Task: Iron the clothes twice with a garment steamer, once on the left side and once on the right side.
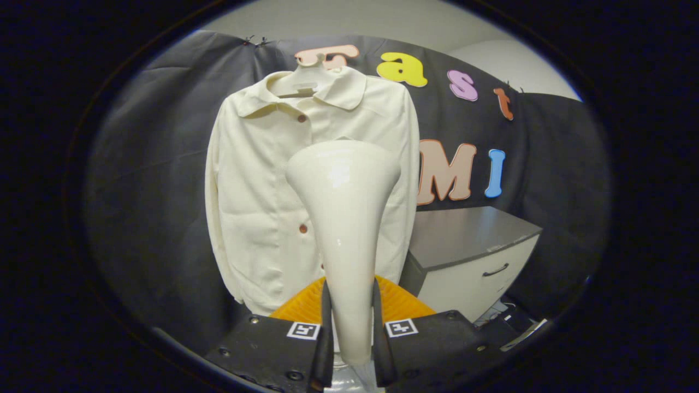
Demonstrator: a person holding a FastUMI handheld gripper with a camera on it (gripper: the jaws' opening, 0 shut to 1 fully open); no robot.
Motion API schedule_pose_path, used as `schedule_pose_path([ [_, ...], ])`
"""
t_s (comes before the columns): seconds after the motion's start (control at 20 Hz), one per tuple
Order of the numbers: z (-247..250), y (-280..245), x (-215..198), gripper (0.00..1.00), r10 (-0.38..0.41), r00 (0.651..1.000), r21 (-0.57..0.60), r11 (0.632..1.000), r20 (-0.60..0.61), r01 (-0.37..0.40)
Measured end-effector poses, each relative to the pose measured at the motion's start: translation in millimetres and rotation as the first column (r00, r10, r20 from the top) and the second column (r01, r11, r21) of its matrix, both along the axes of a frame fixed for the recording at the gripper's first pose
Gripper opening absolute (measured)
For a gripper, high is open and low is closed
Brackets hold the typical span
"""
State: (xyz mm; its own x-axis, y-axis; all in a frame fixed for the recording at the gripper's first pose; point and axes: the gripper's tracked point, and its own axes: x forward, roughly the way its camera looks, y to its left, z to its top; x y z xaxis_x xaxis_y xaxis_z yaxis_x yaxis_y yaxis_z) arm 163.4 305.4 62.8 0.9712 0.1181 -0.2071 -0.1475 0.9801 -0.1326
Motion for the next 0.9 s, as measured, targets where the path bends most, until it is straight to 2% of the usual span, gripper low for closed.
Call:
schedule_pose_path([
  [0.5,69,-17,94,0.29,0.000,1.000,-0.044,0.999,0.004,0.000],
  [0.9,67,-26,115,0.30,-0.026,0.999,-0.070,0.997,-0.048,0.023],
])
